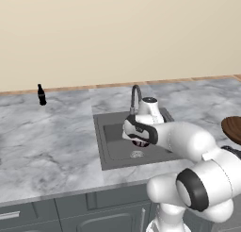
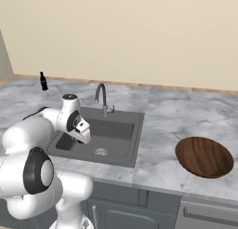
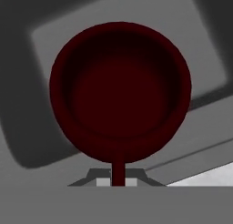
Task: Pick the mug and place it in the sink. Pick the bowl and place it in the open cabinet and then close the cabinet.
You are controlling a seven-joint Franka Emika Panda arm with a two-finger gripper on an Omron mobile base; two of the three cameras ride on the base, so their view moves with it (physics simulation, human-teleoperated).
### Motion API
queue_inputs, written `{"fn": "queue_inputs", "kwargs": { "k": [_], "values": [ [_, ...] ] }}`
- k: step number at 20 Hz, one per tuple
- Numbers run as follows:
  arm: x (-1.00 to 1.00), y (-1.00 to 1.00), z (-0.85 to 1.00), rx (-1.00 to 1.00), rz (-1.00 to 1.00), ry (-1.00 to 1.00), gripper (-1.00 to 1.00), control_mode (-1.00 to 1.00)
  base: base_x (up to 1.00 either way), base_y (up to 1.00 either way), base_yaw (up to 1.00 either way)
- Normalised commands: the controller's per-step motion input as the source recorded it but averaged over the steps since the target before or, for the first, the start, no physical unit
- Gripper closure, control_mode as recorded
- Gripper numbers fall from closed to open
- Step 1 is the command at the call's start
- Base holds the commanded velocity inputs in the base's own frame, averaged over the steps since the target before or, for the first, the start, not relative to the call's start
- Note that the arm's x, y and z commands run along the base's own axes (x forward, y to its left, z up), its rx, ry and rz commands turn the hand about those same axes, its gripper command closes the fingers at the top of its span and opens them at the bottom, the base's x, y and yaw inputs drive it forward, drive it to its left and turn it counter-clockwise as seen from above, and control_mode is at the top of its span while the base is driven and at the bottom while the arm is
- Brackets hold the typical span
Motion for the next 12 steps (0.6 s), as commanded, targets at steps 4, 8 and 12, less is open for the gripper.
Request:
{"fn": "queue_inputs", "kwargs": {
  "k": [4,8,12],
  "values": [
    [0.1,-0.04,-0.12,0.0,0.0,-0.02,1.0,-1.0,0.0,0.0,0.0],
    [0.13,-0.03,-0.17,0.0,0.0,-0.01,1.0,-1.0,0.0,0.0,0.0],
    [0.13,0.0,-0.21,0.0,0.0,-0.01,1.0,-1.0,0.0,0.0,0.0]
  ]
}}
